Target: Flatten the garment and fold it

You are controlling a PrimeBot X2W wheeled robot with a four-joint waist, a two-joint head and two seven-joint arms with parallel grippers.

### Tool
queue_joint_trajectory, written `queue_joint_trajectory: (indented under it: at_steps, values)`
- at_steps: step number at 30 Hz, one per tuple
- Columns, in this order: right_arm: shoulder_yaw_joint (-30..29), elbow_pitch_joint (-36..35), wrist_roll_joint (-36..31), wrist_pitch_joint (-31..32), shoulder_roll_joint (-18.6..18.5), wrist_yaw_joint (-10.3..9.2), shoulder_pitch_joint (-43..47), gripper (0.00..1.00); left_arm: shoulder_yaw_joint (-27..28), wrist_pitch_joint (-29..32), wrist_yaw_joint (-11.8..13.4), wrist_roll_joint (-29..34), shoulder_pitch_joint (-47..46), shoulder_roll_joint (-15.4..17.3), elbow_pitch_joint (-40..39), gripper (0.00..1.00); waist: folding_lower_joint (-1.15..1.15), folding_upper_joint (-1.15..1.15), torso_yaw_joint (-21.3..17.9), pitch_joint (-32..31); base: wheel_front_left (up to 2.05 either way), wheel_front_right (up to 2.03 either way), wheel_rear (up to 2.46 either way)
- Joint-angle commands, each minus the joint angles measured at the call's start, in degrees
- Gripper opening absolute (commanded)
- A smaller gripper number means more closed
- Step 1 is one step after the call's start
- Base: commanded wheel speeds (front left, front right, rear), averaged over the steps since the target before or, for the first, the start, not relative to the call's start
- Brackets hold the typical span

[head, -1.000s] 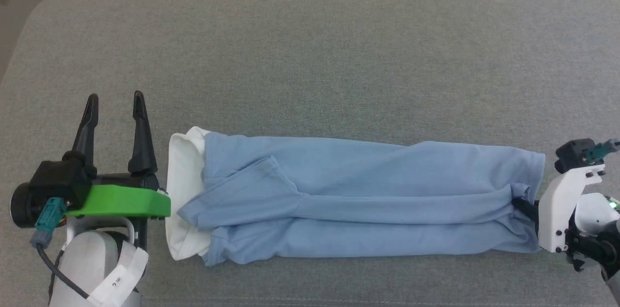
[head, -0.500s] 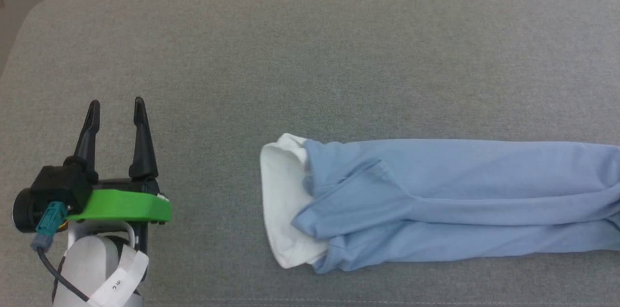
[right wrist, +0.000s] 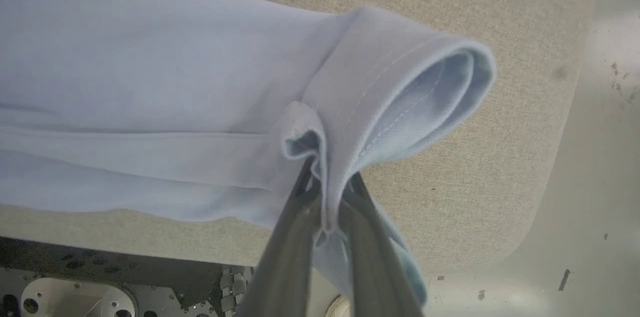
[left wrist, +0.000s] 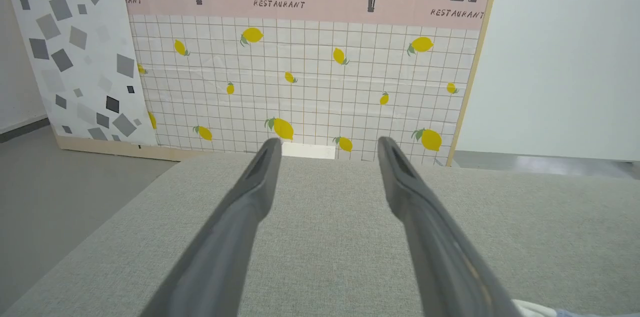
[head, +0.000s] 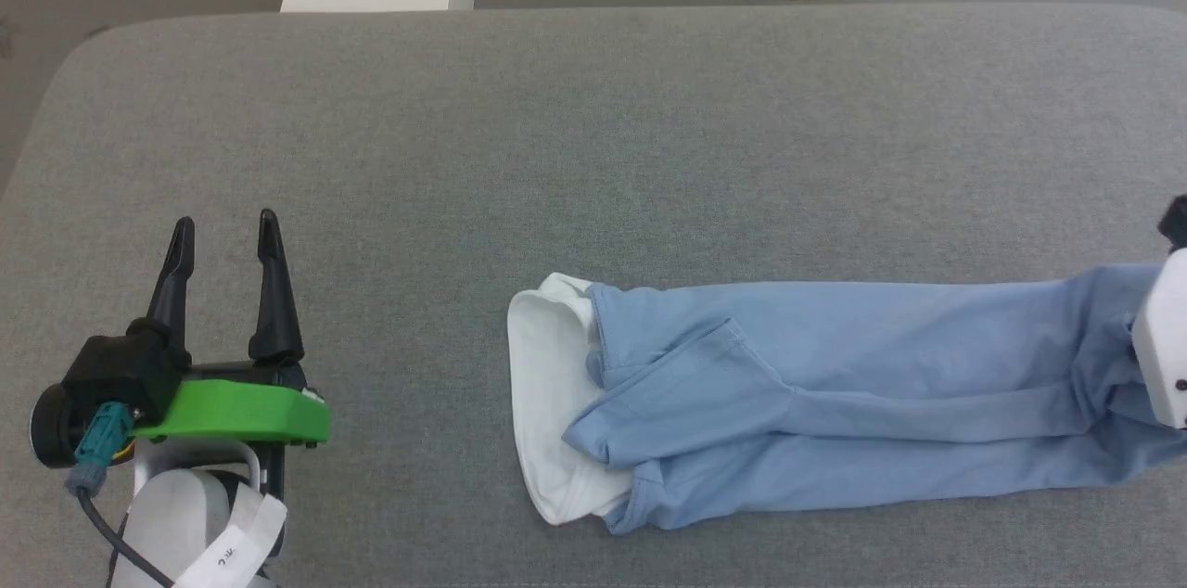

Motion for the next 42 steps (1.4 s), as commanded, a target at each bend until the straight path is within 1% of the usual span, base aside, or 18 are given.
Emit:
queue_joint_trajectory:
  at_steps: [1, 4, 8, 12, 15, 19, 22, 28, 34, 39, 41, 42]
  values:
    - [0.8, -3.6, 1.4, 2.6, -0.6, -0.11, 1.0, 0.0, 0.2, -0.3, -0.3, 0.4, 0.6, -0.3, 0.1, 1.0, -0.01, 0.0, -0.1, -0.6, 0.0, 0.0, 0.0]
    - [2.4, -11.5, 4.3, 8.1, -0.3, -0.11, 2.0, 0.0, 0.3, -0.3, -0.5, 0.5, 0.6, -0.6, 0.1, 1.0, -0.01, 0.0, 0.1, -1.0, 0.0, 0.0, 0.0]
    - [4.9, -18.6, 6.7, 11.3, 2.7, -0.11, 2.3, 0.0, 0.6, -0.3, -0.7, 0.5, 0.7, -0.9, -0.2, 1.0, -0.01, 0.0, 0.6, -1.0, 0.0, 0.0, 0.0]
    - [9.0, -21.1, 8.1, 11.6, 7.0, -0.11, 1.3, 0.0, 0.9, -0.3, -0.9, 0.5, 0.9, -1.2, -0.4, 1.0, -0.01, 0.0, 1.3, -0.6, 0.0, 0.0, 0.0]
    - [12.6, -20.9, 8.3, 10.1, 9.8, -0.11, -0.4, 0.0, 1.1, -0.3, -1.1, 0.6, 1.1, -1.3, -0.5, 1.0, -0.01, 0.0, 1.9, -0.3, 0.0, 0.0, 0.0]
    - [16.9, -17.6, 8.0, 5.8, 14.0, -0.11, -3.4, 0.0, 1.3, -0.3, -1.2, 0.7, 1.2, -1.4, -0.4, 1.0, -0.01, 0.0, 2.7, 0.2, 0.0, 0.0, 0.0]
    - [19.7, -13.6, 7.8, 2.5, 17.4, -0.11, -5.6, 0.0, 1.1, -0.3, -1.3, 0.7, 1.0, -1.6, -0.2, 1.0, -0.01, 0.0, 3.5, 0.5, 0.0, 0.0, 0.0]
    - [24.9, -5.4, 7.3, -3.4, 22.9, -0.11, -9.1, 0.0, 1.1, -0.3, -1.5, 0.6, 0.8, -2.0, 0.0, 1.0, -0.01, 0.0, 4.6, 1.2, 0.0, 0.0, 0.0]
    - [28.6, 3.8, 5.8, -8.3, 26.5, -0.11, -11.7, 0.0, 1.1, -0.3, -1.6, 0.6, 0.3, -2.4, 0.0, 1.0, -0.01, 0.0, 5.4, 2.4, 0.0, 0.0, 0.0]
    - [30.2, 11.6, 4.8, -12.1, 28.7, -0.11, -13.2, 0.0, 1.3, -0.3, -1.7, 0.7, 0.1, -2.6, 0.1, 1.0, -0.01, 0.0, 5.5, 2.9, 0.0, 0.0, 0.0]
    - [30.4, 13.6, 5.0, -13.3, 29.4, -0.11, -13.7, 0.0, 1.3, -0.3, -1.7, 0.8, 0.1, -2.6, 0.3, 1.0, -0.01, 0.0, 5.4, 2.8, 0.0, 0.0, 0.0]
    - [30.7, 14.3, 5.2, -14.3, 29.8, -0.11, -14.1, 0.42, 1.3, -0.3, -1.8, 0.9, 0.2, -2.7, 0.4, 1.0, -0.01, 0.0, 5.3, 2.8, 0.0, 0.0, 0.0]
